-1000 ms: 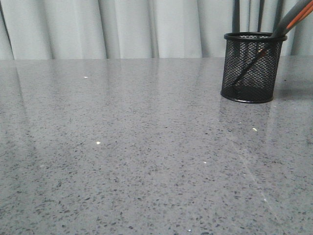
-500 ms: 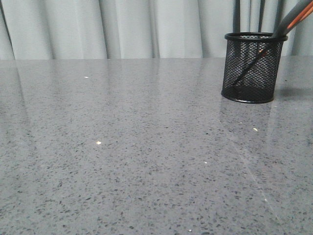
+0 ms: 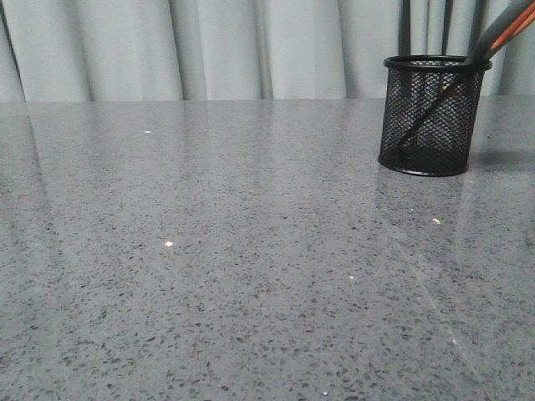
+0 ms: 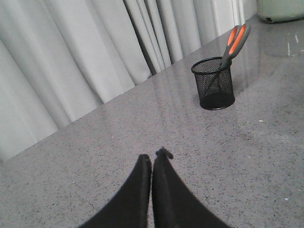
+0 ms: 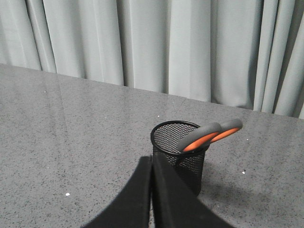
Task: Put scissors into bucket
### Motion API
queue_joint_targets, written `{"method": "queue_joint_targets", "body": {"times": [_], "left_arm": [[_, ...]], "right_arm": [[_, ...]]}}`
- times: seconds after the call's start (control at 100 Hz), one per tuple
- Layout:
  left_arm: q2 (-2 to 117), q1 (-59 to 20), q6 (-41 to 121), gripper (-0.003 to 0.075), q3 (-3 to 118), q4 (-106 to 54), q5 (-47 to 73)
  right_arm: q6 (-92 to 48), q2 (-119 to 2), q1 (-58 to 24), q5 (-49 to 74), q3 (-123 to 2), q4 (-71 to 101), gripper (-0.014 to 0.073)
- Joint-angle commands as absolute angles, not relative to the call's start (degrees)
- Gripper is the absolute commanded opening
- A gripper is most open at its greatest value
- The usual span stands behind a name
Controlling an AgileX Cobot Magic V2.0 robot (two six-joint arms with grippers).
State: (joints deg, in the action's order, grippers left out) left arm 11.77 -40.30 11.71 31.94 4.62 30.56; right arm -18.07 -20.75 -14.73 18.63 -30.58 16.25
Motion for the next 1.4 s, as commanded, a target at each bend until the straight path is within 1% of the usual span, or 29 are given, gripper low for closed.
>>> {"method": "queue_joint_targets", "body": {"times": [0.0,0.13,0.22,0.48,1.18,1.29,1.39], "left_arm": [[12.3,-40.1,11.1,-0.0020,33.3,4.0,26.2],[12.3,-40.1,11.1,-0.0020,33.3,4.0,26.1],[12.3,-40.1,11.1,-0.0020,33.3,4.5,24.7],[12.3,-40.1,11.1,-0.0020,33.3,3.4,26.4],[12.3,-40.1,11.1,-0.0020,32.6,1.6,25.6],[12.3,-40.1,11.6,-0.0020,32.1,10.3,25.8],[11.7,-39.6,11.6,-0.0020,30.5,10.9,24.8]], "right_arm": [[-18.4,-21.0,-14.9,13.3,-32.2,16.1,-0.0045],[-18.4,-21.0,-14.9,8.5,-32.2,16.1,-0.0045],[-18.4,-21.0,-14.9,7.4,-32.2,16.1,-0.0045],[-18.4,-21.0,-14.9,7.4,-32.2,16.1,-0.0045],[-18.4,-21.0,-14.9,7.4,-32.2,16.1,-0.0045],[-18.4,-21.0,-14.9,7.4,-32.2,16.1,-0.0045],[-18.4,-21.0,-14.9,7.3,-32.2,16.1,-0.0045]]}}
